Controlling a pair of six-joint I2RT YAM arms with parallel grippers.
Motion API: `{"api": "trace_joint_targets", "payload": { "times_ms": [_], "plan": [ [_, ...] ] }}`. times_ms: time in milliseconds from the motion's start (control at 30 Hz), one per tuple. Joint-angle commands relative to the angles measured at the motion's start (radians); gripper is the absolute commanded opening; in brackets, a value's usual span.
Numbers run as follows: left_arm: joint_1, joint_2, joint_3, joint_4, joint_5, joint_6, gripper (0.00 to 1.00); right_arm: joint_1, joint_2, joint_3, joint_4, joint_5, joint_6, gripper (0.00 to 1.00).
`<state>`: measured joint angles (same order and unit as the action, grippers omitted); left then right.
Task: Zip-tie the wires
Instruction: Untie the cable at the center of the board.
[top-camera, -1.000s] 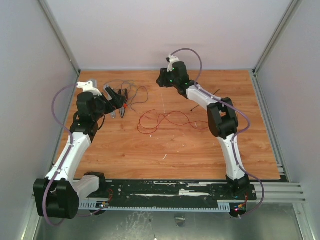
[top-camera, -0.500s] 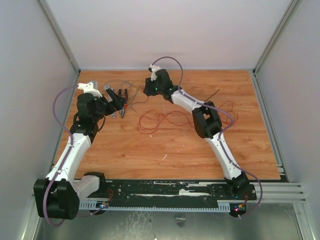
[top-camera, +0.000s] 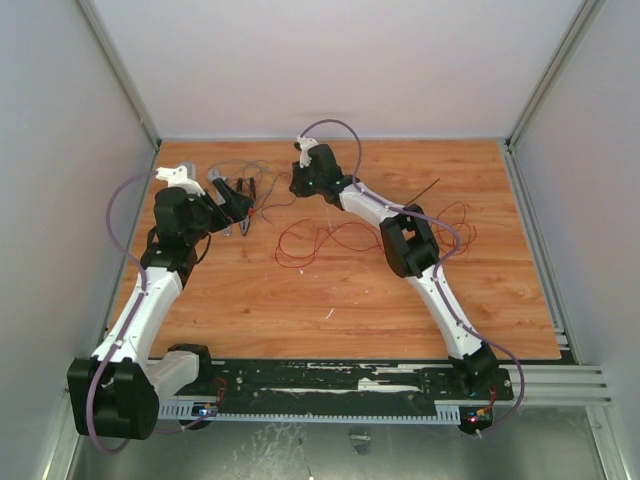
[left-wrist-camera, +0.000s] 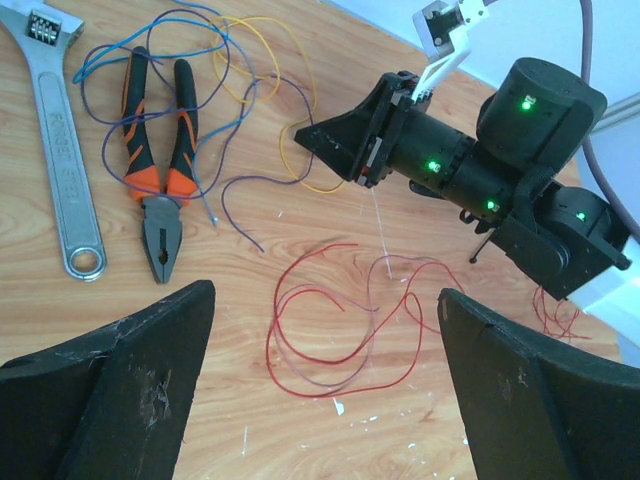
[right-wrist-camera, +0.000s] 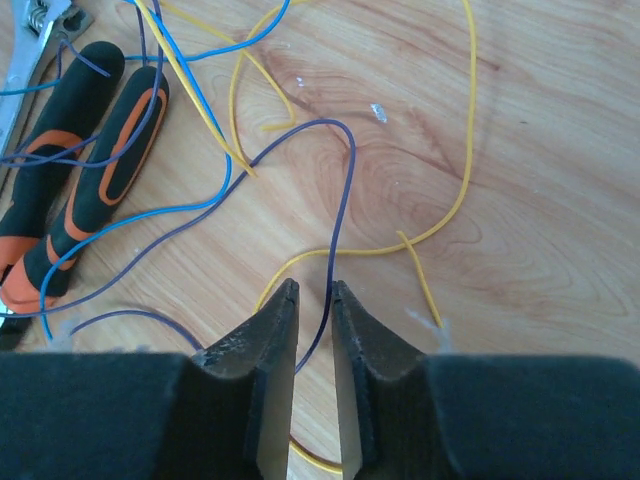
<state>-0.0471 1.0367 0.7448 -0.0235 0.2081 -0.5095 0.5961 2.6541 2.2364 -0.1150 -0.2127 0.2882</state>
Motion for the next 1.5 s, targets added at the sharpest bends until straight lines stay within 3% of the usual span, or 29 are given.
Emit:
{"api": "trace_joint_targets", "payload": {
  "times_ms": [0, 100, 300, 500, 767, 1033, 1167, 1333, 1467],
  "plan": [
    [0.011, -0.007, -0.007, 0.031, 0.023, 0.0, 0.98, 0.011, -0.004, 0.042, -0.016, 0.023, -0.033, 0.15],
    [0.011, -0.002, -0.005, 0.036, 0.027, -0.003, 0.98, 0.016, -0.039, 0.04, -0.021, 0.059, -0.066, 0.0],
    [0.012, -0.008, 0.01, 0.036, 0.028, -0.005, 0.98, 0.016, -0.159, 0.051, -0.02, 0.083, -0.11, 0.0],
    [0.018, -0.02, 0.017, 0.043, 0.033, -0.013, 0.98, 0.016, -0.338, 0.057, 0.091, 0.052, -0.169, 0.0],
    [0.024, -0.018, -0.001, 0.066, 0.05, -0.007, 0.98, 0.016, -0.474, 0.177, 0.134, 0.042, -0.251, 0.0],
    [0.022, 0.046, -0.086, 0.295, 0.165, -0.031, 0.98, 0.016, -0.62, 0.175, 0.135, 0.041, -0.281, 0.0],
    [-0.036, 0.141, -0.078, 0.425, 0.169, -0.045, 0.98, 0.015, -0.651, 0.163, 0.113, 0.043, -0.297, 0.0],
    [-0.153, 0.267, -0.008, 0.506, 0.12, 0.006, 0.98, 0.015, -0.667, 0.161, 0.107, 0.046, -0.307, 0.0],
    [-0.174, 0.335, 0.037, 0.553, -0.006, 0.022, 0.98, 0.015, -0.681, 0.163, 0.098, 0.027, -0.294, 0.0]
  ]
}}
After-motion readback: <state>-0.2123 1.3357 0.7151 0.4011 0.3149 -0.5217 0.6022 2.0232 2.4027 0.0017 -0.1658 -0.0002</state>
